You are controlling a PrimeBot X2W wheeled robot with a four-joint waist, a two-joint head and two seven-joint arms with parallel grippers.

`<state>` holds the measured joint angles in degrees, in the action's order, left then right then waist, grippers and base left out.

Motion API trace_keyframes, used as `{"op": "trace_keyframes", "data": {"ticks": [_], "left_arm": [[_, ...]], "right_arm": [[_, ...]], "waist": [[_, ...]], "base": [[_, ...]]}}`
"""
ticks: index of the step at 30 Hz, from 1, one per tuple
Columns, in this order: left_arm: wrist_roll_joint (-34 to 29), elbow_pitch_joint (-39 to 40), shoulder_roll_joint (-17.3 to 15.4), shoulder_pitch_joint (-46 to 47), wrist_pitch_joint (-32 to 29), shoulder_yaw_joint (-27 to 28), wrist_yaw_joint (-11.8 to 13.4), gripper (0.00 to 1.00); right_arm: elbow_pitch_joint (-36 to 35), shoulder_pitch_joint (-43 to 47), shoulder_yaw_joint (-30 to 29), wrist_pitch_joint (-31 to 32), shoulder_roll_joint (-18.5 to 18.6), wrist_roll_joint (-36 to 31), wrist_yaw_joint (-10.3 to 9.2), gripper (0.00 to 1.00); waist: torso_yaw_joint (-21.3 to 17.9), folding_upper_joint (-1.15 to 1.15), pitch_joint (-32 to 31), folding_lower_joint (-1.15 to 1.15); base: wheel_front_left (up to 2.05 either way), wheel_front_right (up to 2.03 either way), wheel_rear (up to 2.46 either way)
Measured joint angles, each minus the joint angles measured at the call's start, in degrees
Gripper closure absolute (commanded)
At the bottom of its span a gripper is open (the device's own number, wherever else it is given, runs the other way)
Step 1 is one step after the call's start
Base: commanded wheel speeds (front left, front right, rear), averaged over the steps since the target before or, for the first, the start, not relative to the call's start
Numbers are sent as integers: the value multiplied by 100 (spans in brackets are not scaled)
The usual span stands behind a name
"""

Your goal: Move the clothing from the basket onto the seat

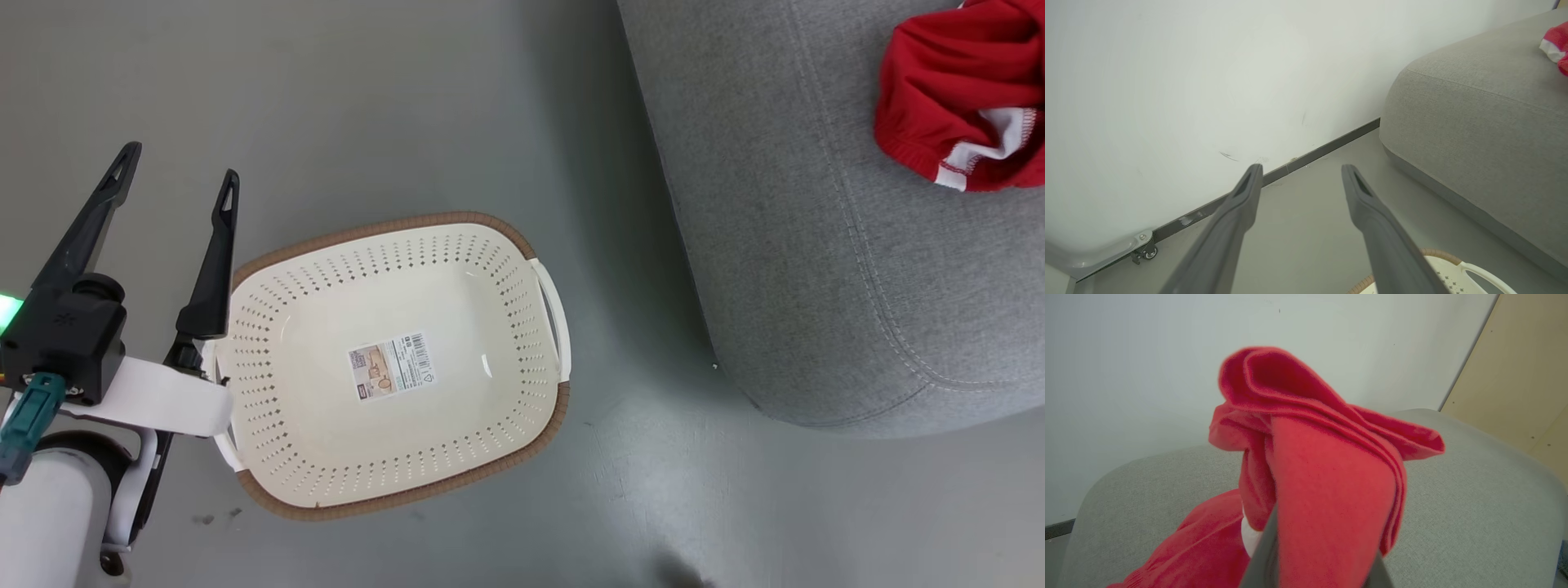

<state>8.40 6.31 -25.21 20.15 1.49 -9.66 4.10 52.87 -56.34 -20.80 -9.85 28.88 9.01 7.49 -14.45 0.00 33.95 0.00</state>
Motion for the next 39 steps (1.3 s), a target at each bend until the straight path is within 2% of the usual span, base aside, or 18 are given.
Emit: {"op": "trace_keyframes", "data": {"ticks": [4, 19, 20, 25, 26, 27, 28, 29, 39], "left_arm": [[1, 66, -10, -6, -43, 37, 2, 0], [14, 138, 75, 6, 66, 87, 120, 0], [23, 122, 90, 7, 108, 85, 120, 0], [49, 18, 205, 13, 238, 43, 131, 0], [49, -15, 216, 13, 259, 36, 146, 0], [49, -44, 223, 14, 266, 31, 147, 0], [49, -70, 229, 14, 279, 25, 154, 0], [51, -96, 234, 14, 315, 23, 154, 0], [110, -414, 388, 14, 569, 9, 179, 0]], "right_arm": [[99, -254, 102, -58, -147, -142, 0, 100], [680, -194, 348, -176, -461, -402, 0, 100], [683, -152, 393, -191, -469, -402, 0, 96], [695, -90, 736, -285, -530, -556, 0, 50], [693, -90, 811, -286, -548, -569, 0, 37], [691, -88, 860, -299, -576, -578, 0, 19], [686, -84, 911, -326, -599, -600, 0, 7], [683, -78, 977, -326, -611, -612, 0, 0], [733, 121, 1234, -335, -719, -646, 0, 0]], "waist": [[39, 0, 100, 0], [61, 0, 326, 0], [52, 0, 322, 0], [7, 0, 274, 0], [-2, 0, 259, 0], [-11, 0, 242, 0], [-20, 0, 225, 0], [-30, 0, 206, 0], [-144, 0, -65, 0]], "base": [[0, 0, 0], [0, 0, 0], [0, 0, 0], [0, 0, 0], [0, 0, 0], [0, 0, 0], [0, 0, 0], [0, 0, 0], [0, 0, 0]]}}
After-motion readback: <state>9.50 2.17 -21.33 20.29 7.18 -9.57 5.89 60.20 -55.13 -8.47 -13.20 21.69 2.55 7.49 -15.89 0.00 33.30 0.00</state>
